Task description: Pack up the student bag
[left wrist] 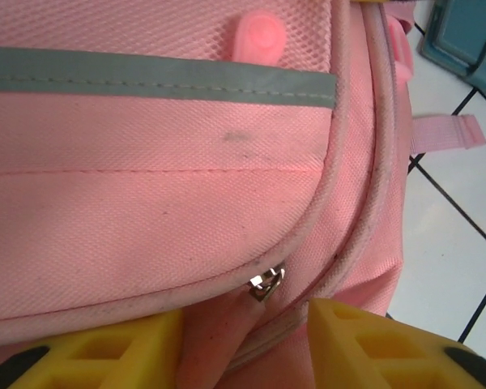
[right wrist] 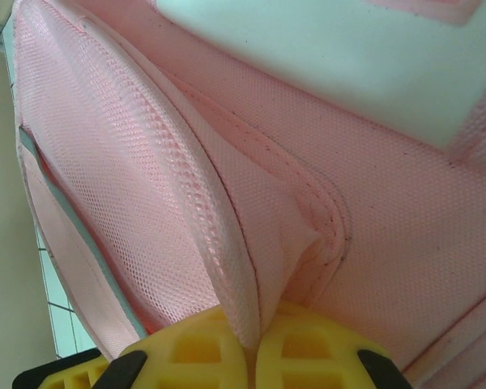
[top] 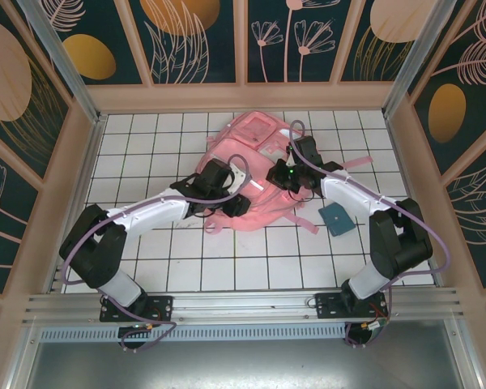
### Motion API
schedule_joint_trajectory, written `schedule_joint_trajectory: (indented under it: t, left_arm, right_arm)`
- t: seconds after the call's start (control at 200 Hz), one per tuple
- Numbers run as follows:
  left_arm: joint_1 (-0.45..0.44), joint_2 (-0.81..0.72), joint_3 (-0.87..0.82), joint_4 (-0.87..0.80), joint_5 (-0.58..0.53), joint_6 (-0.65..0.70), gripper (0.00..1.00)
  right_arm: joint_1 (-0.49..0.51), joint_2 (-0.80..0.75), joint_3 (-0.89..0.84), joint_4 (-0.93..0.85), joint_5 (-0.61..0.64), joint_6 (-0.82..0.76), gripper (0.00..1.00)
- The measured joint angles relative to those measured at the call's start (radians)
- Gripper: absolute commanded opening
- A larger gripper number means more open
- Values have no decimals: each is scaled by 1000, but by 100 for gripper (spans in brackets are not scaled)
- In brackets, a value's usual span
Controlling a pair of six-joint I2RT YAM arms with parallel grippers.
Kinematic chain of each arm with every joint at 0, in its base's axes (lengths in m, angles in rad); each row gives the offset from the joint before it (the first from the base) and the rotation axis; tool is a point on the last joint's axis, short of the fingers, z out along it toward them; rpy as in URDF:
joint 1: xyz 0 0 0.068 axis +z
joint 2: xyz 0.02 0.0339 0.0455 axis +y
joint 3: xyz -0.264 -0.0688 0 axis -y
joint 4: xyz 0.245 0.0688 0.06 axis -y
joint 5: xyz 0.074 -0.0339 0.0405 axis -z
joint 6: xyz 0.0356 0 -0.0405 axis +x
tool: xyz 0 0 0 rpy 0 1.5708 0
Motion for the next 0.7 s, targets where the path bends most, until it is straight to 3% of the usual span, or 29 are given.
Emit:
schedule_joint_trajectory:
  t: [0.27, 0.701]
  left_arm:
    - [-16, 9, 19, -26, -65, 83, 0]
    - [-19, -117, -50, -14, -294, -22, 0]
  right_arm:
    - [0, 0, 14, -13, 3, 0, 0]
    - [-2, -17, 27, -34, 50, 0, 0]
